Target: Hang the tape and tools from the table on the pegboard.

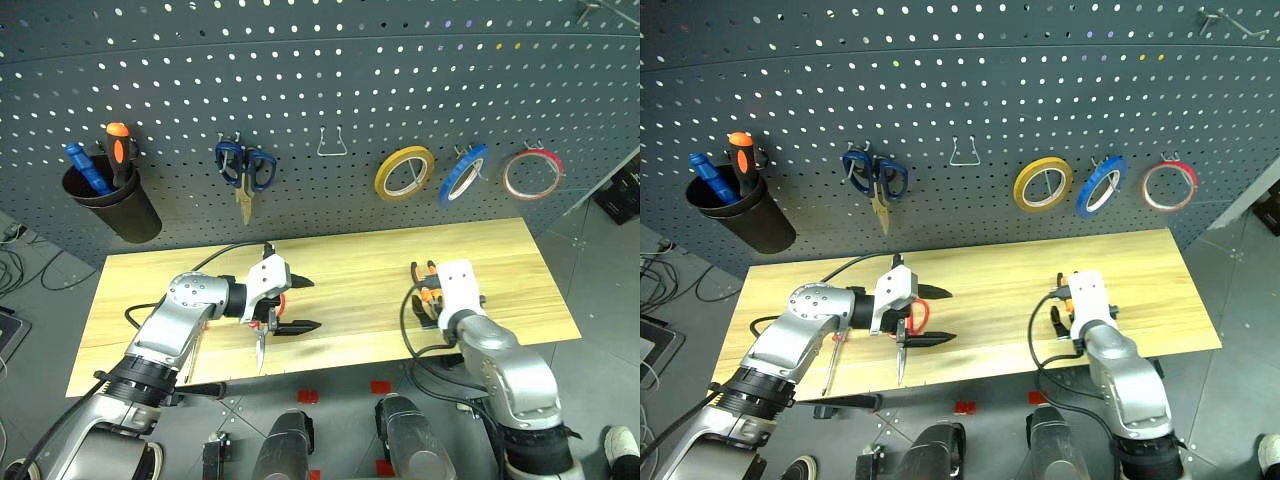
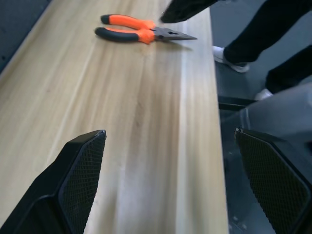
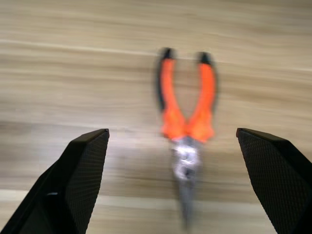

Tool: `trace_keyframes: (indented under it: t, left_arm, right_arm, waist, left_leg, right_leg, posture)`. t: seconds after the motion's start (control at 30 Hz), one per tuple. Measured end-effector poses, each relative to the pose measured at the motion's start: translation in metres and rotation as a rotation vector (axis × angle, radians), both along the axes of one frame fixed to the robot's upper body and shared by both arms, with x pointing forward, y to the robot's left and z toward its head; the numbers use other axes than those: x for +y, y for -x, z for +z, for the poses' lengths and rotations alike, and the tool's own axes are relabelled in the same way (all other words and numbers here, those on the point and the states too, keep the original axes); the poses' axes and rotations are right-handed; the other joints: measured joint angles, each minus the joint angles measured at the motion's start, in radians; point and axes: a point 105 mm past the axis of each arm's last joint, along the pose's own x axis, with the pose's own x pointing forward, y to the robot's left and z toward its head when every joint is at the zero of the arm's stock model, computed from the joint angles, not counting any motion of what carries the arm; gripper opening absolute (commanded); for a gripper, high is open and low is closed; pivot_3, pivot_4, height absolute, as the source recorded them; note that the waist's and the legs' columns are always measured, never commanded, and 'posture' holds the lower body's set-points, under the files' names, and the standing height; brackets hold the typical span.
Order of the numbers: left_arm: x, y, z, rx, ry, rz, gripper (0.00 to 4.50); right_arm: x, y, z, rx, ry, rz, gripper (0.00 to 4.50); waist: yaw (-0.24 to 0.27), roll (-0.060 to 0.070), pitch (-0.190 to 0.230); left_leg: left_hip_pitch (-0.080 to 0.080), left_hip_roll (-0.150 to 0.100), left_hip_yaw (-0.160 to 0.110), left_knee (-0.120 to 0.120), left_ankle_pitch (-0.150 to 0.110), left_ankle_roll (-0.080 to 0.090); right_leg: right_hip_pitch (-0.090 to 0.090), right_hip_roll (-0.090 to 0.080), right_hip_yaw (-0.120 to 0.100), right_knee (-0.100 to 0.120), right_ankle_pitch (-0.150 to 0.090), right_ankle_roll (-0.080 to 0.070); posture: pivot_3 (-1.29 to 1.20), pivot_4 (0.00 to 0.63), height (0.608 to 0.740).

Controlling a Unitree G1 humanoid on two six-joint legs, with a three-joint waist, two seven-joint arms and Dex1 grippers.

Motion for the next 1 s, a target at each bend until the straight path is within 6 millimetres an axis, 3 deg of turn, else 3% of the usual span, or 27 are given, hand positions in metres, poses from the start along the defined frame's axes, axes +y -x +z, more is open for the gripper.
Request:
trace_keyframes:
  t: [0.2,0.37,0.67,0.77,0.93,1.0]
  left_arm:
    - [0.004,0.003,0.003,0.005,-0.005,0.0,4.5]
    - [0.002,0.005,0.004,0.007,-0.002,-0.001,4.5]
    - [0.004,0.003,0.006,-0.007,0.005,0.026,4.5]
    - [0.008,0.003,0.006,-0.007,0.012,0.046,4.5]
    - [0.012,0.005,0.006,-0.016,0.032,0.076,4.5]
    - [0.014,0.005,0.006,-0.012,0.052,0.093,4.5]
  right_arm:
    - [-0.004,-0.026,-0.024,0.076,0.03,-0.048,4.46]
    - [-0.01,-0.047,-0.03,0.054,0.073,-0.07,4.46]
    - [-0.014,-0.048,-0.045,0.138,0.018,-0.106,4.46]
    - [-0.013,-0.049,-0.047,0.154,-0.022,-0.113,3.95]
    - [-0.006,-0.054,-0.048,0.144,-0.009,-0.084,2.35]
    - [-0.005,-0.057,-0.046,0.115,0.021,-0.069,2.22]
  waist:
    - [-0.002,0.0,0.0]
    - [-0.004,0.0,0.0]
    - [-0.003,0.0,0.0]
    - [-0.003,0.0,-0.001]
    - [-0.004,-0.002,-0.002]
    - [-0.004,-0.002,-0.002]
  left_leg:
    - [0.0,0.0,0.0,0.0,0.0,0.0]
    - [0.0,0.0,0.001,0.0,0.0,0.0]
    - [0.0,0.0,0.001,0.0,0.001,-0.002]
    - [0.0,0.0,0.001,0.0,0.001,-0.002]
    - [0.0,0.0,0.001,0.0,0.001,-0.002]
    - [0.0,0.0,0.001,0.0,0.001,-0.002]
  right_leg:
    - [-0.001,0.0,0.0,0.001,0.0,0.0]
    - [-0.001,0.0,0.001,0.001,0.0,0.0]
    - [-0.002,0.0,0.001,0.002,0.0,0.0]
    - [-0.002,0.0,0.001,0.002,0.0,0.0]
    - [-0.001,0.0,0.001,0.002,0.0,0.0]
    - [-0.001,0.0,0.001,0.002,0.0,0.0]
  posture:
    - [-0.11,0.255,0.74]
    - [-0.11,0.248,0.74]
    - [-0.1,0.238,0.74]
    - [-0.09,0.239,0.74]
    - [-0.09,0.239,0.74]
    - [-0.09,0.239,0.74]
